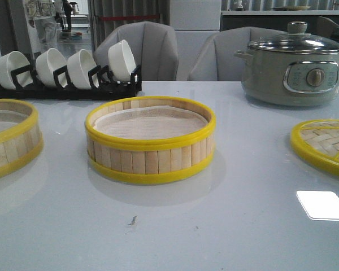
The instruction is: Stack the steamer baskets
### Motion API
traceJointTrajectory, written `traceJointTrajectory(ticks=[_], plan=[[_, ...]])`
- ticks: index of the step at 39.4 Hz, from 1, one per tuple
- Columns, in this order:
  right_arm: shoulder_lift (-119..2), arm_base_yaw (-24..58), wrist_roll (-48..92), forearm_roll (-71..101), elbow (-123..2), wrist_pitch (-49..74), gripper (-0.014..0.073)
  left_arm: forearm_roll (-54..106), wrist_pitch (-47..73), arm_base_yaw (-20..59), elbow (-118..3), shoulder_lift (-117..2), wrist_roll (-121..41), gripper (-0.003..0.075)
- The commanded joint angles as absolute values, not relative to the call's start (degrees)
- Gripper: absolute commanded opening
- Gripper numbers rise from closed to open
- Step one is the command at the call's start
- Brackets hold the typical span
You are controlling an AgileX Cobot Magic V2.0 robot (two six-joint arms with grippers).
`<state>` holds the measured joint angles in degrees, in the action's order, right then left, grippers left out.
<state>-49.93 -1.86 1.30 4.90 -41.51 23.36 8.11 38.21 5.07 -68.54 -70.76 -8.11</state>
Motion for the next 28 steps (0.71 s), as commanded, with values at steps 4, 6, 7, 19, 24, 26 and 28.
traceJointTrajectory(ticks=[4, 6, 7, 19, 24, 26, 28], plan=[[-49.54, -1.79, 1.71, 4.26, -43.52, 19.43, 0.0444, 12.19, 34.94, 5.42, -70.46, -77.39, -8.15, 0.0469], [-49.54, -1.79, 1.71, 4.26, -43.52, 19.55, 0.0444, 13.63, 34.81, 5.42, -70.46, -79.99, -8.15, 0.0465], [-49.54, -1.79, 1.71, 4.26, -43.52, 19.61, 0.0444, 14.08, 34.68, 5.42, -70.46, -80.94, -8.15, 0.0464], [-49.54, -1.79, 1.71, 4.26, -43.52, 19.92, 0.0444, 14.41, 30.97, 9.64, -70.46, -92.18, -8.15, 0.0465], [-49.54, -1.79, 1.71, 4.26, -43.52, 20.08, 0.0444, 14.41, 29.27, 10.19, -70.46, -95.76, -8.15, 0.0464], [-49.54, -1.79, 1.71, 4.26, -43.52, 20.22, 0.0444, 14.41, 28.86, 10.19, -70.46, -96.68, -8.15, 0.0464], [-49.54, -1.79, 1.71, 4.26, -43.52, 20.35, 0.0444, 14.41, 28.34, 10.19, -70.46, -97.7, -8.15, 0.0465]])
